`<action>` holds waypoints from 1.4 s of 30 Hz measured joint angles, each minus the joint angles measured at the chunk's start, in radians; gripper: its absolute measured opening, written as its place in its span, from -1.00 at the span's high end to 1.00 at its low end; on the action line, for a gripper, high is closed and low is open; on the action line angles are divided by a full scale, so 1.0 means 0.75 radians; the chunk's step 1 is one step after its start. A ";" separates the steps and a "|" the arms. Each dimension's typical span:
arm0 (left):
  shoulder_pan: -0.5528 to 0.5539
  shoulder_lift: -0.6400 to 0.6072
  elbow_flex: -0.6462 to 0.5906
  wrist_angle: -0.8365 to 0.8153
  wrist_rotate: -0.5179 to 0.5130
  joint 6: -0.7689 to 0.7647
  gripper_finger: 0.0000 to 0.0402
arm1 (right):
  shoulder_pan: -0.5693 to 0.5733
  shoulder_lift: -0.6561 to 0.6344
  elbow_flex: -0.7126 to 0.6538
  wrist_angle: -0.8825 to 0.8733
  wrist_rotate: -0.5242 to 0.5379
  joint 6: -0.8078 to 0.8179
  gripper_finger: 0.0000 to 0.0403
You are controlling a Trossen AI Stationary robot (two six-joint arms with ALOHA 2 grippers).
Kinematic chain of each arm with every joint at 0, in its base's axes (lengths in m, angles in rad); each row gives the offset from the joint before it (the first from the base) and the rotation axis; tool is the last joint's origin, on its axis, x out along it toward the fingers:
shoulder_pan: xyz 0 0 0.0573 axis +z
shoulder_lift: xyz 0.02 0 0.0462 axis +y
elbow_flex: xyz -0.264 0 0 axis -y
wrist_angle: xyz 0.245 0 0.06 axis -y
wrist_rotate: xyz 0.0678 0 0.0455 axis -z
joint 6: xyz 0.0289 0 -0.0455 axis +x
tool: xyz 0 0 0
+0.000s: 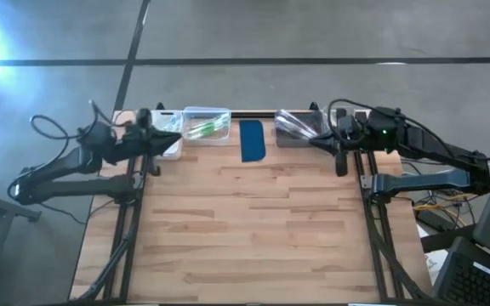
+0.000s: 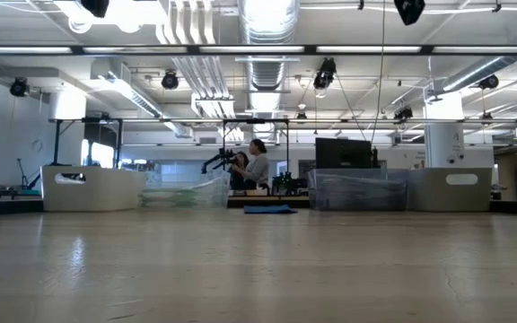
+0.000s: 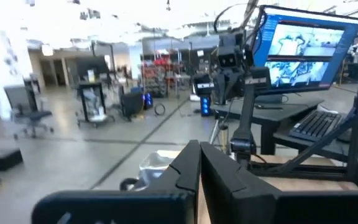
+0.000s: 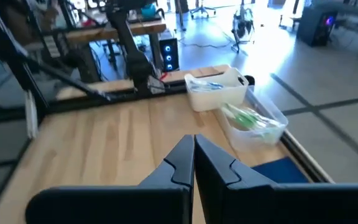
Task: Pick & Place Toothbrushes
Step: Return to Home Position
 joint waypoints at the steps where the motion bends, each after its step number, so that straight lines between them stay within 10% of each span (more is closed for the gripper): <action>1: 0.000 -0.039 -0.032 0.001 0.000 0.020 0.91 | 0.000 -0.021 -0.025 0.001 0.004 -0.034 0.96; 29: 0.000 -0.694 -0.771 0.326 -0.034 0.193 0.92 | -0.001 -0.544 -0.935 0.682 0.085 -0.363 0.96; 42: 0.002 -0.703 -0.925 0.357 -0.049 0.175 0.91 | -0.002 -0.661 -1.301 1.043 0.089 -0.325 0.96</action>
